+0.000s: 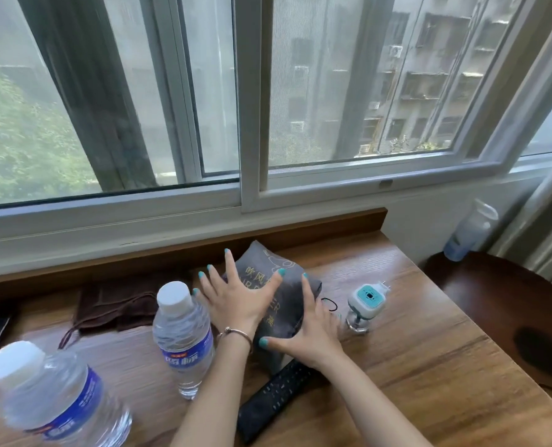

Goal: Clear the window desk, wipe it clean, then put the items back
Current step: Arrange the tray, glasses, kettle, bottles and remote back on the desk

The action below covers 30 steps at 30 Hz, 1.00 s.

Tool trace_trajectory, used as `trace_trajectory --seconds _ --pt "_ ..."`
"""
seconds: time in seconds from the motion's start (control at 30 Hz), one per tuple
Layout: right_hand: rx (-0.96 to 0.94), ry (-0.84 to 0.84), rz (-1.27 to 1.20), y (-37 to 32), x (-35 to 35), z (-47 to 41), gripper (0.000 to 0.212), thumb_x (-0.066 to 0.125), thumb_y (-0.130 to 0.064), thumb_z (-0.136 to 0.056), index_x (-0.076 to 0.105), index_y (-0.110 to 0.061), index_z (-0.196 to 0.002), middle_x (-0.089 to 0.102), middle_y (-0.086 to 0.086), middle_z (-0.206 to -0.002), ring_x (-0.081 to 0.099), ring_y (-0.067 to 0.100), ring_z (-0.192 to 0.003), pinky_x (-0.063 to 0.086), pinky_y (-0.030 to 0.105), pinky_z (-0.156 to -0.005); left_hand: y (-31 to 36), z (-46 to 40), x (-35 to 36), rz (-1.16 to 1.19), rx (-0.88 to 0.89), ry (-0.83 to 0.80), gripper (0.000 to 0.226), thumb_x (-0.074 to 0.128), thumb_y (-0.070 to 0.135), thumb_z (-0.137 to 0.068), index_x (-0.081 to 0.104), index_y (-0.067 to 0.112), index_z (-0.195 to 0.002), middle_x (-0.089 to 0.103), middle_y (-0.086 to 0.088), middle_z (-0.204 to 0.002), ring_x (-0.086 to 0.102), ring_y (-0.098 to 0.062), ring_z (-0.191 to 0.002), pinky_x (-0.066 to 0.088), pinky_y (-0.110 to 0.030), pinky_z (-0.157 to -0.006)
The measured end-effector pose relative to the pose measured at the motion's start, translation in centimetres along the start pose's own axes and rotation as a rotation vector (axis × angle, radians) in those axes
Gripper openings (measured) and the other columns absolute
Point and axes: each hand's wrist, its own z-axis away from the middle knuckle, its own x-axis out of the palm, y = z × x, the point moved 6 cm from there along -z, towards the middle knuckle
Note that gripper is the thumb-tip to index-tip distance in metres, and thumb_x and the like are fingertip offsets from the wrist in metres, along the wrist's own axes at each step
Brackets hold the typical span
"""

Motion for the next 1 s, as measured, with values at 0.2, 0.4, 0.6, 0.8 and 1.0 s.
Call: trace_trajectory --seconds 0.2,0.4,0.6,0.8,1.0 --pt "-0.004 -0.052 0.059 -0.1 0.6 -0.9 0.141 0.053 -0.095 -0.038 -0.045 -0.054 -0.129 0.028 0.016 -0.157 0.019 0.035 -0.146 0.008 0.059 -0.117 0.0 -0.9 0.4 -0.162 0.0 -0.05 0.115 0.019 0.101 -0.053 0.013 0.039 -0.15 0.052 -0.01 -0.139 0.041 -0.03 -0.133 0.006 -0.055 -0.115" --pt "-0.034 -0.099 -0.036 -0.2 0.2 -2.3 0.142 0.065 -0.081 -0.039 -0.043 -0.057 -0.128 0.039 0.004 -0.149 0.026 0.025 -0.143 0.001 0.057 -0.12 -0.4 -1.0 1.6 -0.119 -0.015 -0.148 0.113 0.026 0.103 -0.044 0.016 0.049 -0.143 0.05 -0.01 -0.133 0.047 -0.031 -0.121 0.035 -0.042 -0.102" --pt "-0.148 -0.112 -0.371 0.7 0.8 -3.6 0.147 0.079 -0.06 -0.033 -0.025 -0.065 -0.136 0.022 -0.014 -0.151 0.015 0.006 -0.139 0.014 0.051 -0.122 -0.1 -0.1 2.5 -0.027 0.05 -0.247 0.125 0.047 0.098 -0.037 0.003 0.049 -0.143 0.041 -0.005 -0.134 0.038 -0.027 -0.125 0.037 -0.039 -0.102" --pt "-0.299 -0.119 -0.719 1.3 -0.1 -4.6 0.153 0.098 -0.026 -0.038 -0.004 -0.061 -0.147 0.016 -0.016 -0.159 0.029 0.008 -0.145 0.038 0.043 -0.115 2.8 1.2 1.4 0.009 0.181 -0.081 0.123 0.055 0.088 -0.04 0.002 0.048 -0.144 0.04 -0.002 -0.13 0.038 -0.023 -0.12 0.037 -0.035 -0.1" --pt "-0.394 -0.05 -0.753 -1.4 -3.3 -4.5 0.151 0.098 -0.021 -0.04 -0.001 -0.058 -0.148 0.018 -0.012 -0.159 0.034 0.006 -0.143 0.04 0.04 -0.113 5.1 1.3 -1.7 0.05 0.237 0.029 0.123 0.06 0.084 -0.042 0.005 0.047 -0.146 0.041 -0.004 -0.131 0.04 -0.023 -0.12 0.039 -0.035 -0.101"
